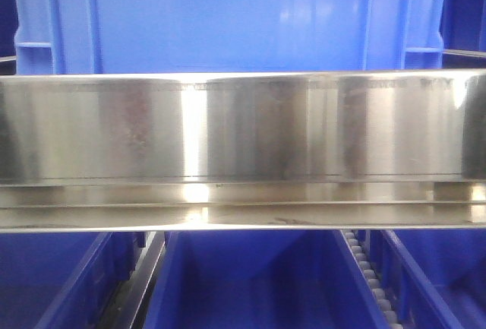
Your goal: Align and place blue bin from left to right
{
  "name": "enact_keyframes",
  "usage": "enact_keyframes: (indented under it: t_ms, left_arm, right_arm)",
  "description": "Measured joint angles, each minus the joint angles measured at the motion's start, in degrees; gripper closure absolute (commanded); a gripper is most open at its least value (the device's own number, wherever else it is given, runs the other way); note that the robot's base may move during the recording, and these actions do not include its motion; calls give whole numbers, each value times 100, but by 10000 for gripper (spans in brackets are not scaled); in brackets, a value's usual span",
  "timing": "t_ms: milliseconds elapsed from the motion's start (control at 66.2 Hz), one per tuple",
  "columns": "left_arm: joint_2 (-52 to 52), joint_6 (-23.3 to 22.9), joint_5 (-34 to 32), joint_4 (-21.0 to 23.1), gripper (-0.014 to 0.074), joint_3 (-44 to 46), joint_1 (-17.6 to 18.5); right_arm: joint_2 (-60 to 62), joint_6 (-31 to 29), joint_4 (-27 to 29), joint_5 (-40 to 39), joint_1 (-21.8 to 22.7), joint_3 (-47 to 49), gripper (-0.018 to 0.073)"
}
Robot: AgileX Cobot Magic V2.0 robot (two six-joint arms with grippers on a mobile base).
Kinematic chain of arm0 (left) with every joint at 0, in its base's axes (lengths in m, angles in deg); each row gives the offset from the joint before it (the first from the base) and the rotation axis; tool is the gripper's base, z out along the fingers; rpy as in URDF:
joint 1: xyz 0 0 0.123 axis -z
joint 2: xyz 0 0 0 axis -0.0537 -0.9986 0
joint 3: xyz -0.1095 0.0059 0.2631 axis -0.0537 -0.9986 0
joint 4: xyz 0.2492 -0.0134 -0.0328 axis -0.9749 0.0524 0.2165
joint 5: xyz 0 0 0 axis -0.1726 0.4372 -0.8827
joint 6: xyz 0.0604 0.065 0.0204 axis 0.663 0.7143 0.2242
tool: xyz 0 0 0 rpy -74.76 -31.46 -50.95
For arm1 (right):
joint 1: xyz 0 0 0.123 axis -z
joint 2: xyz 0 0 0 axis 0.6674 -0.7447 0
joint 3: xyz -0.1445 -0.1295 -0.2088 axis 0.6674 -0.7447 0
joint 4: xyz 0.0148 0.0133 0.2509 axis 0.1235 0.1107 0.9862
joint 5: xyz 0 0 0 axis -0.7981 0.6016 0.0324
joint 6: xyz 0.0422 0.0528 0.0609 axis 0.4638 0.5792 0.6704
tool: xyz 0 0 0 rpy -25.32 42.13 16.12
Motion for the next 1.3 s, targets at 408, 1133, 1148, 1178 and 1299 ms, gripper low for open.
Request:
enact_keyframes:
  t_ms: [408,1133,1148,1178,1299]
  left_arm:
    - [98,-114,371,-306,707,679,329]
    - [1163,-915,639,-1743,707,-263,1665]
    - [1244,-963,639,-1771,707,-353,1699]
    - [1356,-1098,639,-1811,707,-544,1767]
    - [1832,-1500,639,-1874,707,-1335,1982]
  right_arm:
    - [699,417,-397,211,-123,-13,629]
    - [2097,1407,-1991,787,-1241,-1248,629]
    - [2119,1407,-2006,804,-1270,-1260,629]
    - [2136,1407,-2034,831,-1298,-1261,629]
    - [2185,1407,-2106,970,-1469,-1269,629]
